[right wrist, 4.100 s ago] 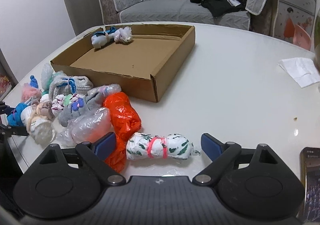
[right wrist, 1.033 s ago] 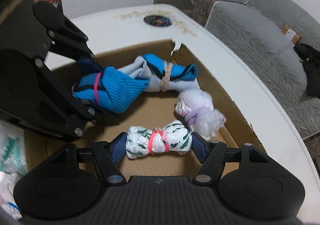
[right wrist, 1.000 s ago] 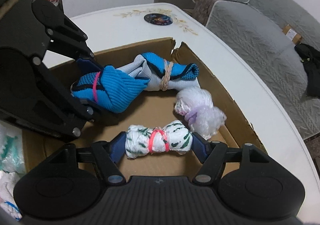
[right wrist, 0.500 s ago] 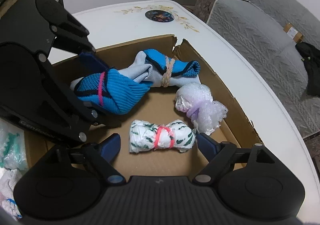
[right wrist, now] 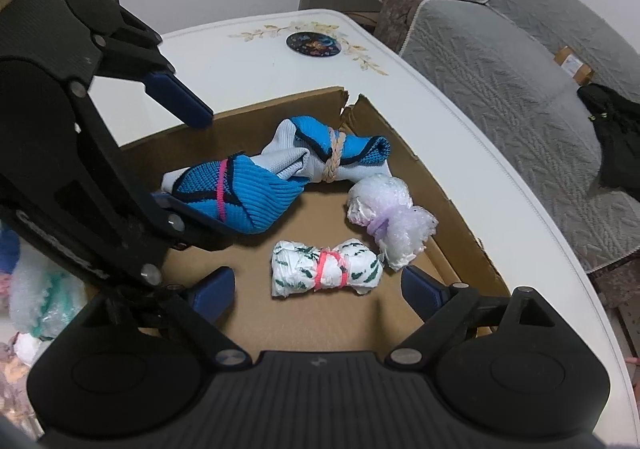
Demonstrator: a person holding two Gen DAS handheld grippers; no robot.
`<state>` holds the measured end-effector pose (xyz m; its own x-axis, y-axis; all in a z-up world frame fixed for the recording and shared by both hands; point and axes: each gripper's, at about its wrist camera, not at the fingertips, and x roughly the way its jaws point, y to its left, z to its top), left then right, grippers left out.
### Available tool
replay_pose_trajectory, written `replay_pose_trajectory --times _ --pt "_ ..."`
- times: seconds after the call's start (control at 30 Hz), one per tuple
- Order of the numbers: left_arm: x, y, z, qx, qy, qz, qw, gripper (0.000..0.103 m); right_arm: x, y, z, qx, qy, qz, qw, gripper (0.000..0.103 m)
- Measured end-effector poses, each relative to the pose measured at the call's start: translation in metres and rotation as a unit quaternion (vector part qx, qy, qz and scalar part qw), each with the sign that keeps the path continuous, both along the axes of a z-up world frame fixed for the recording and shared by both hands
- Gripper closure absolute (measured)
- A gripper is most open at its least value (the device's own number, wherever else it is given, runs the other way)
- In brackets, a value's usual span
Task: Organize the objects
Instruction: 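Open both grippers to release the bundles in the tray and withdraw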
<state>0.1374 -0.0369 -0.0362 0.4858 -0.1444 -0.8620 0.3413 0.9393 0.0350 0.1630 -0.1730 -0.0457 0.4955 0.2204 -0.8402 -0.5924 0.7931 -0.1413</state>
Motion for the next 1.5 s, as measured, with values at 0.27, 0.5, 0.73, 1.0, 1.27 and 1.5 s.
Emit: replay_pose_trajectory --times 0.27,0.5,0.73,1.0,1.27,1.5 --pt "-0.037 0.014 0.032 -0.004 -0.016 -0.001 0.9999 0.009 -0.029 -0.01 0.023 0.011 -0.015 -0.021 1.0 0.011" --pt "-0.078 0.033 0.044 0.0 -0.018 0.002 0.9998 0.008 -0.064 -0.016 0.039 0.013 -0.031 -0.033 0.999 0.011" --pt "-0.132 0.061 0.046 -0.021 -0.035 0.021 0.999 0.007 -0.12 -0.024 0.046 0.029 -0.052 -0.046 0.997 0.008" --pt "-0.196 0.082 0.022 -0.047 -0.071 0.068 0.9941 0.004 -0.196 -0.041 0.035 0.038 -0.073 -0.08 0.993 0.007" --pt "-0.248 0.072 -0.018 -0.009 -0.144 0.084 0.986 0.004 -0.252 -0.06 -0.001 0.078 -0.084 -0.173 0.978 0.006" --pt "-0.238 0.056 -0.044 0.015 -0.153 0.08 0.9849 0.003 -0.264 -0.058 -0.028 0.102 -0.106 -0.221 0.964 0.014"
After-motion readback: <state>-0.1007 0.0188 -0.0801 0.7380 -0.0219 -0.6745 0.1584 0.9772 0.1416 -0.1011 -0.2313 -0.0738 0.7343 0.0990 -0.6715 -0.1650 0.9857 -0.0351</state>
